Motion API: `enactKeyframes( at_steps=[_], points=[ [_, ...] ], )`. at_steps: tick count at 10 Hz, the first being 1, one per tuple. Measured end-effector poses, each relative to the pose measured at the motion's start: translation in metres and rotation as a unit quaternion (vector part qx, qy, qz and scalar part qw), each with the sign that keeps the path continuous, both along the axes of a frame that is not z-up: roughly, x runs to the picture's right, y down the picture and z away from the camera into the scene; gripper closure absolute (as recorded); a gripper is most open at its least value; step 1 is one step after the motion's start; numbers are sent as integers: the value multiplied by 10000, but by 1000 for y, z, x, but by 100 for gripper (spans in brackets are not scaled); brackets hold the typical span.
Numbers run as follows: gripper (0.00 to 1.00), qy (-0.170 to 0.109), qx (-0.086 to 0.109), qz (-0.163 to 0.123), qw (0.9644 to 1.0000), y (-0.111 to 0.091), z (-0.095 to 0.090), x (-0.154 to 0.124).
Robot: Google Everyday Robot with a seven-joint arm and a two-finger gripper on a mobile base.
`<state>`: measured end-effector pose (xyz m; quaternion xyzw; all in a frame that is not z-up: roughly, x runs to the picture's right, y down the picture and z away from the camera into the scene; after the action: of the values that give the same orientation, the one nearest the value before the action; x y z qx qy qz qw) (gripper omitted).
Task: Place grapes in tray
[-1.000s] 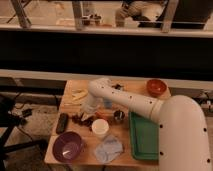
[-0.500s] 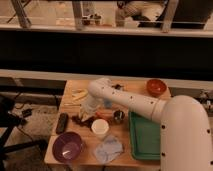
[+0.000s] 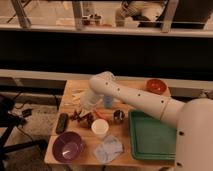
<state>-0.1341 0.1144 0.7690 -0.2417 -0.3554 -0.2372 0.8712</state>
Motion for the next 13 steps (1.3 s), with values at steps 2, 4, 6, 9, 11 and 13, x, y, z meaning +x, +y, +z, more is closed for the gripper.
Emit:
enactKeyframes(
  at_steps=[2, 4, 6, 9, 11, 13],
  points=[
    [100, -129, 192, 121, 9997, -16, -19, 0],
    [100, -234, 415, 286, 9985, -36, -40, 3],
    [100, -243, 695, 467, 9962, -58, -63, 17],
    [100, -94, 1037, 693, 9922, -82, -90, 52],
    [100, 93, 1215, 806, 9893, -93, -103, 75],
    [100, 364, 1276, 931, 9868, -97, -106, 103]
  ],
)
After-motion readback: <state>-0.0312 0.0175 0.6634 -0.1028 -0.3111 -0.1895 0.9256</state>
